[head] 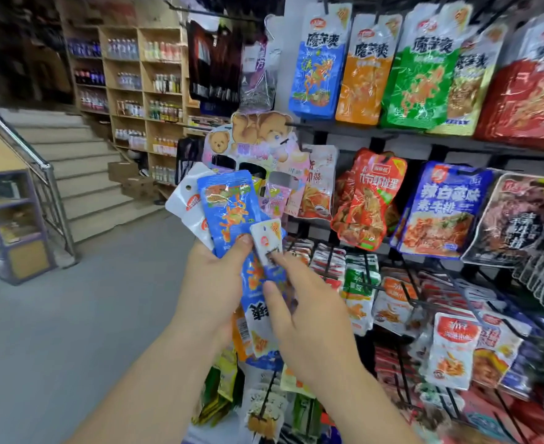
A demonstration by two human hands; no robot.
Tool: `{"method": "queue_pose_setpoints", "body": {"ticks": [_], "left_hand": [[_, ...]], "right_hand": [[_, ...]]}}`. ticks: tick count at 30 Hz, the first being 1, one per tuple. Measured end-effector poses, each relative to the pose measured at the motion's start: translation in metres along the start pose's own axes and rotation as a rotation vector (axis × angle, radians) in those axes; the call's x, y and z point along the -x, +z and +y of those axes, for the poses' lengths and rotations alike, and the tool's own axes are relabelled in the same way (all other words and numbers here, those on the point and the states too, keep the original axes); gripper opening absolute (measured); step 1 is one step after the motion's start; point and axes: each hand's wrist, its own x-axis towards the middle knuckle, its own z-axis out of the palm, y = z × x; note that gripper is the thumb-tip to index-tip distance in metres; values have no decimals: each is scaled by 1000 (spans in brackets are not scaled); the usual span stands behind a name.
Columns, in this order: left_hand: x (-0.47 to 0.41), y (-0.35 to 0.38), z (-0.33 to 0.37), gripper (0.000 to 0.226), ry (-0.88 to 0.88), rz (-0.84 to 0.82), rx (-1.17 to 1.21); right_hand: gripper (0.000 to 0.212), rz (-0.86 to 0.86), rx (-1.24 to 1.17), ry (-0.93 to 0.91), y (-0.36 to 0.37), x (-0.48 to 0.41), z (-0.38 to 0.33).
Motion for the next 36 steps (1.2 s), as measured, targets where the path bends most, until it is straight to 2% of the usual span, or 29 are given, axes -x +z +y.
{"method": "queue_pose_setpoints", "body": {"ticks": [2, 4, 5, 8, 10, 12, 15, 16, 20, 21, 27, 36], "left_hand": [[-2, 0, 2, 18, -1, -22, 9], [-4, 3, 7, 18, 13, -46, 7], [-5, 6, 9, 19, 25, -64, 8], [-13, 13, 20, 17, 66, -104, -3], [-26, 15, 31, 17, 93, -103, -2], [-41, 18, 43, 19, 142, -98, 12], [-66, 28, 56, 17, 210, -88, 10], [-73, 32, 58, 18, 228, -91, 7], [-96, 46, 63, 17, 239, -117, -23], [-99, 48, 64, 15, 224, -124, -6], [-107, 51, 72, 12, 177, -151, 38], [-113, 37, 82, 20, 236, -177, 46]], "right_hand": [[47, -13, -93, 49, -1, -3, 2], [21, 60, -201, 85, -7, -13, 3], [19, 92, -242, 103, -13, -20, 2], [56, 119, -411, 199, -33, -44, -2], [71, 126, -466, 215, -49, -61, -6], [60, 180, -374, 158, -64, -78, -7], [13, 240, -339, 61, -94, -115, -16], [9, 267, -348, 33, -105, -130, -22], [50, 413, -243, -35, -139, -202, -55], [55, 428, -225, -47, -143, -219, -61], [61, 440, -226, -48, -150, -293, -82], [59, 496, -269, 66, -130, -307, -87]]}}
